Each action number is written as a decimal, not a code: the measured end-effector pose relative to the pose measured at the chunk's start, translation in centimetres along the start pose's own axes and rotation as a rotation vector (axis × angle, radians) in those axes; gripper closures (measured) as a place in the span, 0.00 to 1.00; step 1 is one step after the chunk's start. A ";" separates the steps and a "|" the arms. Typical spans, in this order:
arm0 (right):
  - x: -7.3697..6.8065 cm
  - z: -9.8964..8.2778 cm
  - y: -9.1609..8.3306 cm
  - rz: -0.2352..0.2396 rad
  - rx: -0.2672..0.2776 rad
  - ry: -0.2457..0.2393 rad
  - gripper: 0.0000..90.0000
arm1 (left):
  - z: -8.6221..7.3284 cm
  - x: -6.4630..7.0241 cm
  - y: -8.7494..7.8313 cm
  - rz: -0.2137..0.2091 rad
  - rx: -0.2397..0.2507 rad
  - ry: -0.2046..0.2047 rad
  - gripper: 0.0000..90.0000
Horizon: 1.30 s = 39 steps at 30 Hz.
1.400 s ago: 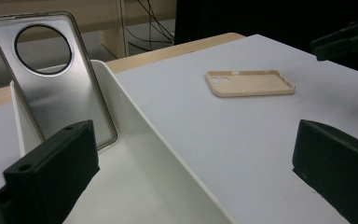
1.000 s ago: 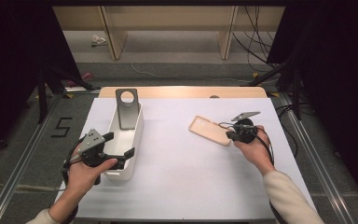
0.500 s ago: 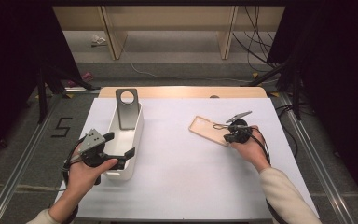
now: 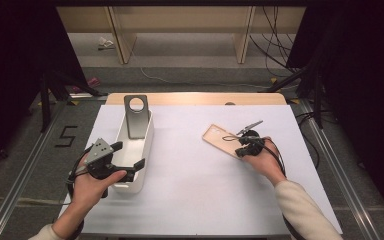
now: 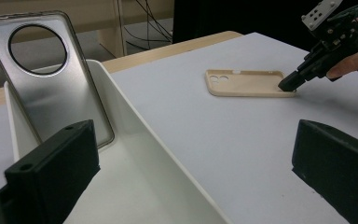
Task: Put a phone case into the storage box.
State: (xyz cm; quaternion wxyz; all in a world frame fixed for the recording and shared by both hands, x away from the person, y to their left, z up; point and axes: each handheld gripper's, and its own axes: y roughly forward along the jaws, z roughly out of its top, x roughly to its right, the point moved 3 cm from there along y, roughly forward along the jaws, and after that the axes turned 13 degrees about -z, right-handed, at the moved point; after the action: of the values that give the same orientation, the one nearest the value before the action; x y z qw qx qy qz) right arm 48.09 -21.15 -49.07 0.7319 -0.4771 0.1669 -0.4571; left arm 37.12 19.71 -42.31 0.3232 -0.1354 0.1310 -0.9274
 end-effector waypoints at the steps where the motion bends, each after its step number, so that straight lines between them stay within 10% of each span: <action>1: -0.1 0.0 0.0 0.006 -0.002 -0.004 1.00 | 0.0 0.0 0.0 0.000 0.000 0.000 0.00; 39: -8.7 2.9 0.1 0.231 0.001 -0.057 1.00 | 0.0 0.3 0.2 -0.006 -0.008 0.011 0.00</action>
State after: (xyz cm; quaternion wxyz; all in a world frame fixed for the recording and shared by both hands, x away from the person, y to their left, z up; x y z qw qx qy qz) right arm 45.50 -12.32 -49.41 0.7845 -0.4669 0.1996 -0.3560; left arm 37.02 19.42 -42.31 0.3192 -0.1317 0.1361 -0.9286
